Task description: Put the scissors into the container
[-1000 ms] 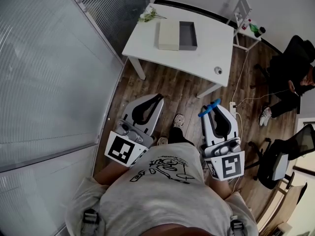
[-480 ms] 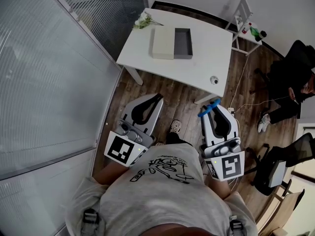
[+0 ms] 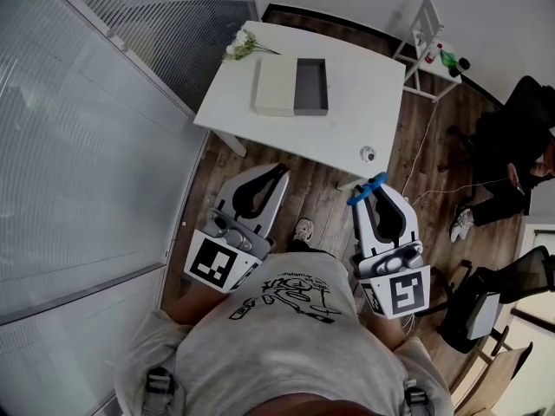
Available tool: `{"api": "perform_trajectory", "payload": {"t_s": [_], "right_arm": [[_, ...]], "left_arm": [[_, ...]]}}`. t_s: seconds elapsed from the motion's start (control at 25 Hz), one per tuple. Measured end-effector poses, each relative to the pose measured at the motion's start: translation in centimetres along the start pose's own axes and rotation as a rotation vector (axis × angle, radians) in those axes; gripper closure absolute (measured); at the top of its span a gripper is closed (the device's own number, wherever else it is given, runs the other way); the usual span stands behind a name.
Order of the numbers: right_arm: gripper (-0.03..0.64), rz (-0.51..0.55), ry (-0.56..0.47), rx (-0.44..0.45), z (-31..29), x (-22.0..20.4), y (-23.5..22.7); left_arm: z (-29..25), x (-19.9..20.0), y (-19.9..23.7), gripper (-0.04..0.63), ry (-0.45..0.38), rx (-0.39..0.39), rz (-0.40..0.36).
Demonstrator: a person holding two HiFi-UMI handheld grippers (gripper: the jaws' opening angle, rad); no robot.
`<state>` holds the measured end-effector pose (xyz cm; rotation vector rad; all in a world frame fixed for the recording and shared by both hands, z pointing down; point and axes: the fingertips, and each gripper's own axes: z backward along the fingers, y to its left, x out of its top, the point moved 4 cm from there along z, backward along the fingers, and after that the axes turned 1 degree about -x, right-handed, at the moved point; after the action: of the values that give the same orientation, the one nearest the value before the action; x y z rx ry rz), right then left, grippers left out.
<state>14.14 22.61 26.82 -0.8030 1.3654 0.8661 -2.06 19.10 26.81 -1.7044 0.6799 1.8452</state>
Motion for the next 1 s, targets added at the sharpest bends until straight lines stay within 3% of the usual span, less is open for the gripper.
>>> {"api": "perform_trajectory", "payload": {"t_s": [0.44, 1.0], "right_arm": [[0.528, -0.018, 0.013, 0.016, -2.0, -1.3, -4.6], [0.528, -0.022, 0.016, 0.029, -3.8, -1.7, -6.7]], "left_arm": [[-4.9, -1.2, 0.5, 0.565, -0.008, 0.012, 0.004], [-7.1, -1.9, 1.8, 0.565, 0.005, 0.032, 0.014]]}}
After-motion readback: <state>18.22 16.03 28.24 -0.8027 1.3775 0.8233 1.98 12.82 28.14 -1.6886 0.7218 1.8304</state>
